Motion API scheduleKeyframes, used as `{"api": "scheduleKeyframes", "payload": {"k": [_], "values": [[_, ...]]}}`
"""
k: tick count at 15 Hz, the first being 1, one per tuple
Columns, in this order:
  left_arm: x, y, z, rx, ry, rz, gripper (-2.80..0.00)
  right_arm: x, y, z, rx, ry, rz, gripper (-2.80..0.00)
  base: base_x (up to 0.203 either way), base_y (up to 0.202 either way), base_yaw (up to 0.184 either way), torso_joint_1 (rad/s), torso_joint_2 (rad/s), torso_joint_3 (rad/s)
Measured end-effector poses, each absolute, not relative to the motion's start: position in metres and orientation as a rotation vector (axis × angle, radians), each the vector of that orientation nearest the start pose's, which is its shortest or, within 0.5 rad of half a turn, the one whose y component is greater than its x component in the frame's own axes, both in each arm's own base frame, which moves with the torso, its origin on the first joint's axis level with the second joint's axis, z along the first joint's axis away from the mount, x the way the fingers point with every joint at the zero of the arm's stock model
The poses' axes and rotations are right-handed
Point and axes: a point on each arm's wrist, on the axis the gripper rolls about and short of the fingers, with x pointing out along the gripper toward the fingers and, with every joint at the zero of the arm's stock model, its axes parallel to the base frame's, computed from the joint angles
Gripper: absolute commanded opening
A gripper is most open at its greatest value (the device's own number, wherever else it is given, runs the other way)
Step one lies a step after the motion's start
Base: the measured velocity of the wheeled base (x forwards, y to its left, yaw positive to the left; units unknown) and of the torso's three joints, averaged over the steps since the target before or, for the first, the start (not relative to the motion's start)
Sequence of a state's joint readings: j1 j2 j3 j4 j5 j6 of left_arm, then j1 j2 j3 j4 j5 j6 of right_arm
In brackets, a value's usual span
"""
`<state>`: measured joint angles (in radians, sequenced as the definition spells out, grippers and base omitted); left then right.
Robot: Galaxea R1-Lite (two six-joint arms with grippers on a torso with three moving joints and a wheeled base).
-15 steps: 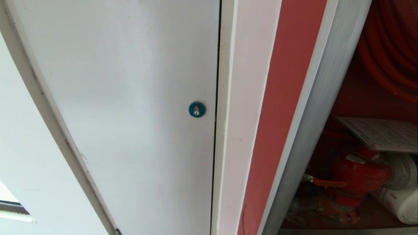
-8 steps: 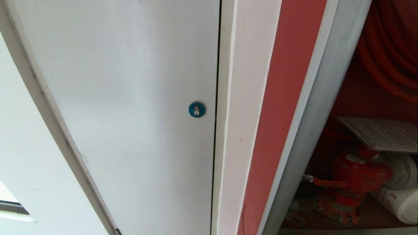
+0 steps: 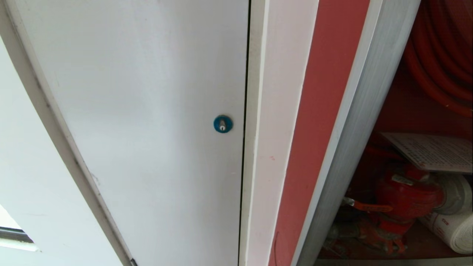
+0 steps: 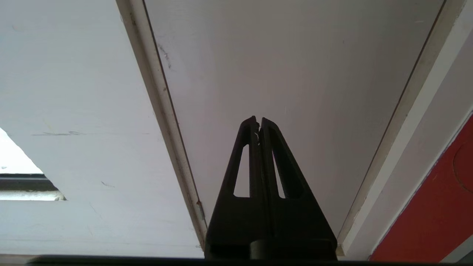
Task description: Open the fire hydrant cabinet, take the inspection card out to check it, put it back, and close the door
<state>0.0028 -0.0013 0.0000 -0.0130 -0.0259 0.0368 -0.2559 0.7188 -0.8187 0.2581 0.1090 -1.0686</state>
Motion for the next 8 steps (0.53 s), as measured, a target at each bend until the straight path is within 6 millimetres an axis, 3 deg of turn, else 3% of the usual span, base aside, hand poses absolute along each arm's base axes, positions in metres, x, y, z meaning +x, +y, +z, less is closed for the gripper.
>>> {"api": "scheduleKeyframes", "payload": {"k": [8], "values": [[-0.023, -0.001, 0.077, 0.037, -0.015, -0.023, -2.80, -0.011, 0.002, 0.234, -0.380, 0.062, -0.004, -2.80, 0.000, 0.000, 0.000, 0.000, 0.00, 0.000]]}}
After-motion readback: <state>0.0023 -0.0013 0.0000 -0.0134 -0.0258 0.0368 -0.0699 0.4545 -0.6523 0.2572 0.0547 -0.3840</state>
